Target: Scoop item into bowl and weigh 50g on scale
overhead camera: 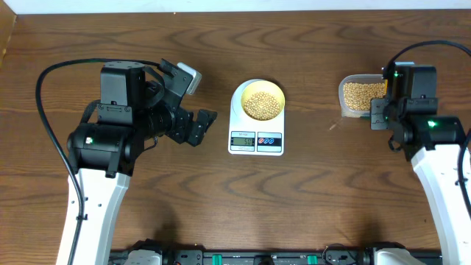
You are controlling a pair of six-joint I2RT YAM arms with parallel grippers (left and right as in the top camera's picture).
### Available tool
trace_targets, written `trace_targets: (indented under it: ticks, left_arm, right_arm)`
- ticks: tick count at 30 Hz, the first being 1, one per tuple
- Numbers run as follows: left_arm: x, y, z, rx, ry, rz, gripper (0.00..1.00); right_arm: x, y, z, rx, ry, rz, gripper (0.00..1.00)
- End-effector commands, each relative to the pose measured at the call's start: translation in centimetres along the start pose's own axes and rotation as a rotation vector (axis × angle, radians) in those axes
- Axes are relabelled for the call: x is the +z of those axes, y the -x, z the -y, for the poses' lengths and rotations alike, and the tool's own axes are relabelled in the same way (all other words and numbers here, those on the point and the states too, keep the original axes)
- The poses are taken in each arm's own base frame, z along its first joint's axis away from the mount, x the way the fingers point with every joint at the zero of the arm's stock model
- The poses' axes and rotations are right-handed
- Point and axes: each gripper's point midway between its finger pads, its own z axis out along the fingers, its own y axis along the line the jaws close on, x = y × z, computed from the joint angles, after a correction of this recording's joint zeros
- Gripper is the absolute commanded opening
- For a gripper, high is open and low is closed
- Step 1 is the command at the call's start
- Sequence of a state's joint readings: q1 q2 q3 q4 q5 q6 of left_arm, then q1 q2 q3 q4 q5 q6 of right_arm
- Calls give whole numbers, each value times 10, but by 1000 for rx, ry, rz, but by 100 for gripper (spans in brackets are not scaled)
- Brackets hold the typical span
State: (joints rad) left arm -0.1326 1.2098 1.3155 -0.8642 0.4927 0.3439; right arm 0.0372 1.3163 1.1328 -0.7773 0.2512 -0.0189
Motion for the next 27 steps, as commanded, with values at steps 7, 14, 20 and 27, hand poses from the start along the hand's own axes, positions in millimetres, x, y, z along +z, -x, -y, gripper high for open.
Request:
trace_targets:
  ticks: [7,14,20,27]
  left_arm:
    - [0,-1,1,-5,-10,0,98]
    - [0,-1,1,-5,-10,0,98]
    - [0,-1,1,-6,-10,0,98]
    - [0,-1,1,-6,-10,0,98]
  right_arm:
    - [20,-8,-15,183,35,-61,1]
    - [21,-6,-12,323,38,-60,1]
    - [24,-8,2,532,9,-67,1]
    - [27,-9,7,706,-5,-64,11]
